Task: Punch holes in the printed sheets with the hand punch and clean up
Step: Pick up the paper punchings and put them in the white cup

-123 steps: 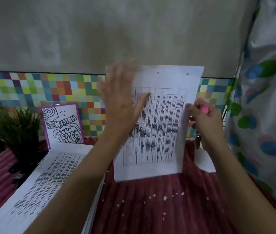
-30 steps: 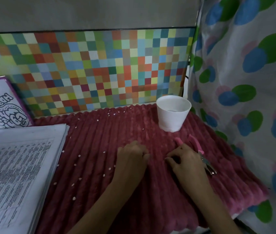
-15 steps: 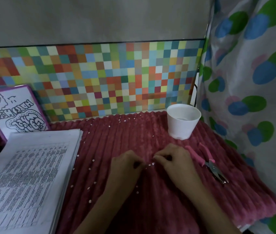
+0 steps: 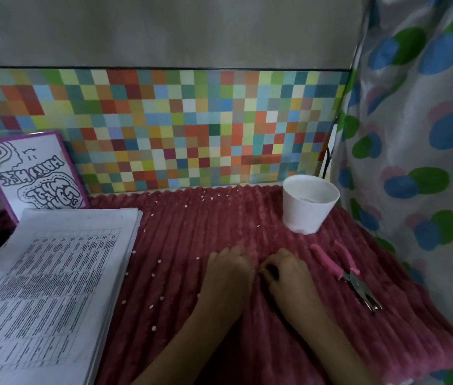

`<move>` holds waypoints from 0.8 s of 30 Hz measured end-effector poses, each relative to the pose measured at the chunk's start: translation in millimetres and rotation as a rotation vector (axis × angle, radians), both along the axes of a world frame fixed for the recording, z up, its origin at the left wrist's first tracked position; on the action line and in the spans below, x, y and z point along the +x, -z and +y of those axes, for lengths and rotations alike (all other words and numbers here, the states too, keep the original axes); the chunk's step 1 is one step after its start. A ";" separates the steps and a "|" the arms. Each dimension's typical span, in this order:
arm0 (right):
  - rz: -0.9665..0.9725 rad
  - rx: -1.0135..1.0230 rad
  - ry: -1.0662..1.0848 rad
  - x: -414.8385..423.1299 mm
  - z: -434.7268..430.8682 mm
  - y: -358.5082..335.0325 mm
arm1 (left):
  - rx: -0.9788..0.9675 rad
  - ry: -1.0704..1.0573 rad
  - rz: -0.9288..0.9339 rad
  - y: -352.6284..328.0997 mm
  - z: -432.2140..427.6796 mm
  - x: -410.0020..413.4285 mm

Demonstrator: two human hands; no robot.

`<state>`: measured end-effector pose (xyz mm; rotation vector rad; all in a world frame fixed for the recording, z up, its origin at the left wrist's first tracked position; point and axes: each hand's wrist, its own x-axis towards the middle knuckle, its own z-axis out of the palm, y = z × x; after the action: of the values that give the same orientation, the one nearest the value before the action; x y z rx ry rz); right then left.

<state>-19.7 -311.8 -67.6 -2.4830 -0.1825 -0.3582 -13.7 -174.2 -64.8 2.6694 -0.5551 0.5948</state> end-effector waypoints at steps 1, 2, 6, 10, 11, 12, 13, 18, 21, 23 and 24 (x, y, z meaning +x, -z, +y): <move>-0.002 0.011 0.012 -0.8 0.2 1.1 | 0.032 -0.003 0.016 -0.1 0.0 1.6; -0.004 0.036 0.026 -1.4 -0.4 2.1 | 0.033 0.009 0.055 0.1 1.4 3.4; -0.010 0.233 0.087 -2.7 -6.2 2.8 | -0.188 0.014 0.206 -7.0 18.5 1.9; -0.012 0.386 0.084 -2.8 -6.7 -3.7 | -0.399 0.005 0.141 -17.7 38.6 -4.7; -0.034 0.381 0.048 -3.2 -4.8 -5.8 | -0.386 0.005 0.126 -19.8 43.9 -7.3; -0.059 0.354 0.009 -3.8 -2.7 -6.8 | -0.353 0.008 0.117 -20.2 48.7 -10.2; -0.078 0.313 -0.023 -4.0 -0.1 -6.7 | -0.309 0.001 0.121 -19.9 51.9 -12.9; -0.035 0.140 -0.058 0.0 5.9 0.2 | -0.189 0.034 0.146 -13.5 43.9 -21.9; -0.034 0.023 -0.057 -2.6 8.9 0.8 | -0.147 0.044 0.183 -8.3 36.1 -23.8; -0.021 -0.053 -0.040 -4.3 11.6 -0.7 | -0.131 0.016 0.180 -4.9 34.5 -24.8; -0.014 -0.070 -0.026 -4.3 12.3 -1.8 | -0.121 0.010 0.151 -2.9 34.2 -25.2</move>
<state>-24.0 -299.5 -65.8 -2.5451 -0.2370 -0.3634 -38.9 -140.1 -61.9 2.5692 -0.4741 0.4064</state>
